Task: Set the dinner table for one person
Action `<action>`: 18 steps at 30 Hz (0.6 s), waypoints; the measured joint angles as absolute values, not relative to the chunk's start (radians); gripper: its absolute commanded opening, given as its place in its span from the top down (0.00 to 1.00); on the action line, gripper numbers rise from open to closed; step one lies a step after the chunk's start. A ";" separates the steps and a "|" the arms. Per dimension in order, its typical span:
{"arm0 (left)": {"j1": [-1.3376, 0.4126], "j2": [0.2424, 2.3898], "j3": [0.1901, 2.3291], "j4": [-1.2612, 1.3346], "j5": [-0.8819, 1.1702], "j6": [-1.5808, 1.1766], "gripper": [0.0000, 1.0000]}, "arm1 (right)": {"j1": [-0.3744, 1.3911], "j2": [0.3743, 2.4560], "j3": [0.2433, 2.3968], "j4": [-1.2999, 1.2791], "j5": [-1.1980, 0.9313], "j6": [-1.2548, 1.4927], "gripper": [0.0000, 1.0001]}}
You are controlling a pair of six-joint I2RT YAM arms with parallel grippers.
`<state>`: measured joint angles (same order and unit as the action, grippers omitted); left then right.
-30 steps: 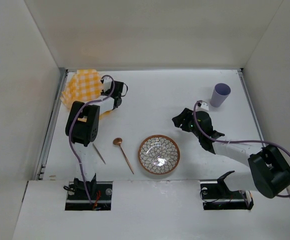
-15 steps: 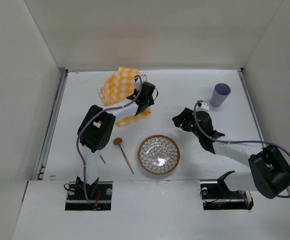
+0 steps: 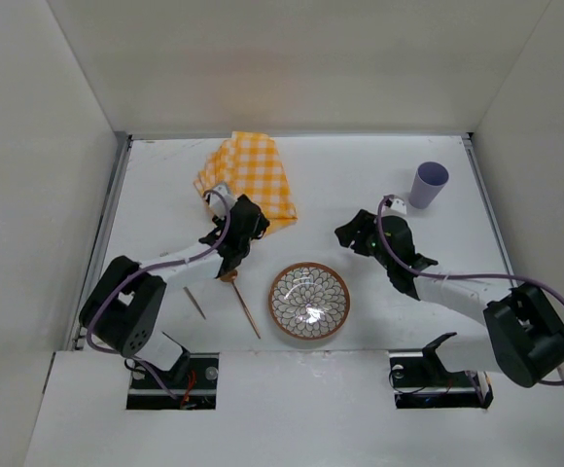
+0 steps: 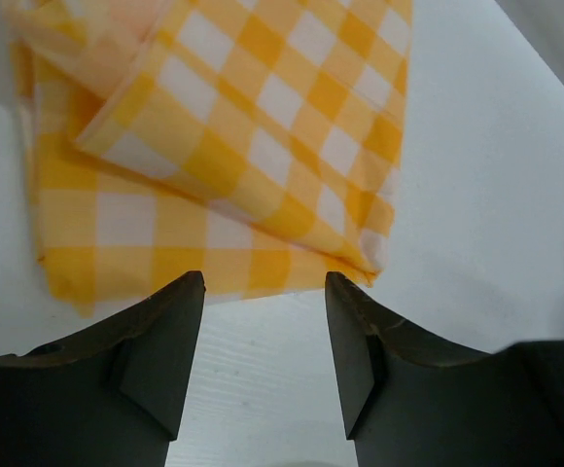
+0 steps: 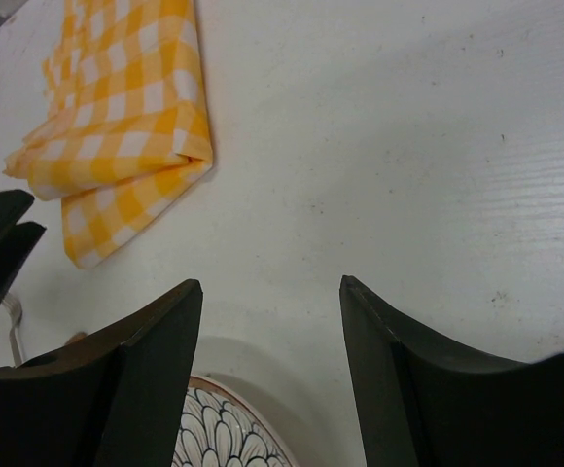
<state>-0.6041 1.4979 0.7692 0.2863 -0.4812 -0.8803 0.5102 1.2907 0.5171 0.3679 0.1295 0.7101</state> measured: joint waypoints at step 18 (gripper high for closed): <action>-0.390 1.623 0.682 0.514 -0.332 -1.087 0.47 | 0.525 1.323 0.536 0.368 0.122 0.694 0.34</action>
<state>-0.3904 1.6234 0.6823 0.5144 -0.3317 -1.0866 0.5255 1.3231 0.5358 0.3679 0.1223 0.6945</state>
